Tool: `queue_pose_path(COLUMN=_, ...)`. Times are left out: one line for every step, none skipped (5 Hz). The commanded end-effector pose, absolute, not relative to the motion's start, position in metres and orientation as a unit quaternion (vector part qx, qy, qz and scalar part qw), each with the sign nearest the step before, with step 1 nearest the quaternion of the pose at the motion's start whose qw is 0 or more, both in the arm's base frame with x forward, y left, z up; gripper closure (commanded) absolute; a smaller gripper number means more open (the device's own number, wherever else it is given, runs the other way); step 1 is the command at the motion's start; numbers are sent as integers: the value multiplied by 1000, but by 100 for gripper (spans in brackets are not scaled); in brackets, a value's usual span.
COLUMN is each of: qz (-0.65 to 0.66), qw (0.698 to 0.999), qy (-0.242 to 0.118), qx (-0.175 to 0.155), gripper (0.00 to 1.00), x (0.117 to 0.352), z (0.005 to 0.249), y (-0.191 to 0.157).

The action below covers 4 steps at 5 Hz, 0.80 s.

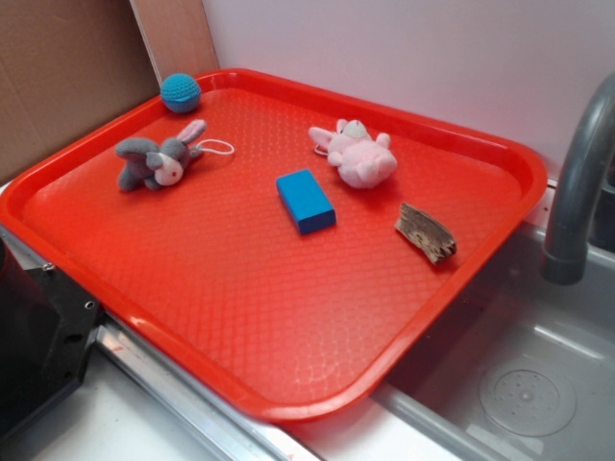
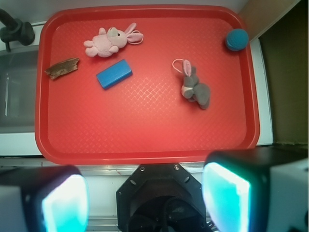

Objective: Grab the blue ball.

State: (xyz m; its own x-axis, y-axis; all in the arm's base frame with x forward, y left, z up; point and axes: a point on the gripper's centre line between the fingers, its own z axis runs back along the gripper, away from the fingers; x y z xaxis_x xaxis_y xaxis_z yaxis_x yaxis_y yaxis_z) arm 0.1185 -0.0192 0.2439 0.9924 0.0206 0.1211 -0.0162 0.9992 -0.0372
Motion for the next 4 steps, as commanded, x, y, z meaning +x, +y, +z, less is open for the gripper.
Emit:
queue_pose_path(qz=9, qw=998, qy=-61, qx=-18, gripper=0, x=118, z=244, y=-19)
queue_pose_path(qz=127, qw=988, qy=-81, qx=22, gripper=0, x=168, z=194, y=31)
queue_pose_path(qz=226, qw=968, qy=-110, qx=9, gripper=0, x=207, z=156, y=64)
queue_pose_path(qz=336, qw=927, qy=-165, qx=32, gripper=0, x=233, z=122, y=91)
